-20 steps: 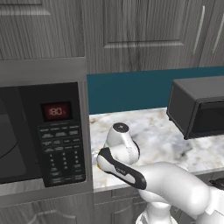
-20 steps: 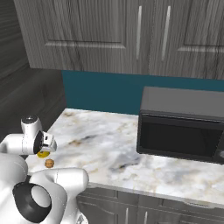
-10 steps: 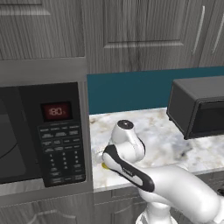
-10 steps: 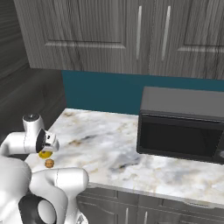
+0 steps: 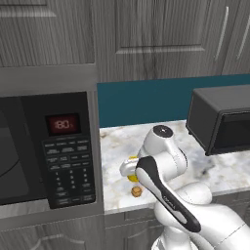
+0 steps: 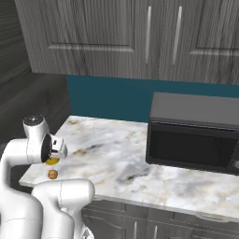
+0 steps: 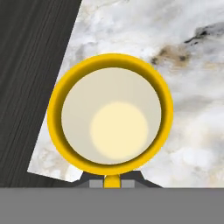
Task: Pick the mug from the counter and place it inside the microwave. Then close the microwave.
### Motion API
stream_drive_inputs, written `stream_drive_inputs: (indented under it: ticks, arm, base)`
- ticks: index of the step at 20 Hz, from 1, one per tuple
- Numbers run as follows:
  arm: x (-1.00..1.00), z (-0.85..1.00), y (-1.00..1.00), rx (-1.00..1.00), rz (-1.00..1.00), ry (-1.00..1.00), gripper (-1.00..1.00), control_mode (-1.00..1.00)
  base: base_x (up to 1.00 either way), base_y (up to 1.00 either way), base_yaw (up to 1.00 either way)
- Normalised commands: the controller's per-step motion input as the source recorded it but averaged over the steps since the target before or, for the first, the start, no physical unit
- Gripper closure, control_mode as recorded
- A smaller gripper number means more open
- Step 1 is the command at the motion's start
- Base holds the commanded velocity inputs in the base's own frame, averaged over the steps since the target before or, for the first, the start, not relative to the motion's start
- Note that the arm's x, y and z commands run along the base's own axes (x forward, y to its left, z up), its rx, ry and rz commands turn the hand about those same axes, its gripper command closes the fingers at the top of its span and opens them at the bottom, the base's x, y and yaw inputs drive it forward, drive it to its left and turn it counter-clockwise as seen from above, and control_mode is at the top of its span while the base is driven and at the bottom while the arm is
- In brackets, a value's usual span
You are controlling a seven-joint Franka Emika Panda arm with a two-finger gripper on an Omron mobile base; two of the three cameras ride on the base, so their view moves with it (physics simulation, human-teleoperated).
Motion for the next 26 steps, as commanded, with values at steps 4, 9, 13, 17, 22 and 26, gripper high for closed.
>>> stream_drive_inputs:
  ticks: [4, 9, 13, 17, 22, 26]
  arm:
    - [-0.15, 0.53, -0.36, 0.00, -0.02, -0.12, 1.00, -1.00]
    - [-0.29, 0.54, -0.44, 0.00, -0.07, -0.03, 1.00, -1.00]
    - [-0.38, 0.45, -0.50, 0.00, -0.09, 0.00, 1.00, -1.00]
    - [-0.48, 0.30, -0.51, 0.00, -0.08, -0.04, 1.00, -1.00]
    - [-0.42, 0.40, -0.47, 0.00, -0.07, -0.08, 1.00, -1.00]
    - [-0.38, 0.24, -0.21, -0.02, -0.04, -0.15, 1.00, -1.00]
  base:
    - [0.00, 0.00, 0.00]
    - [0.00, 0.00, 0.00]
    - [0.00, 0.00, 0.00]
    - [0.00, 0.00, 0.00]
    - [0.00, 0.00, 0.00]
    - [0.00, 0.00, 0.00]
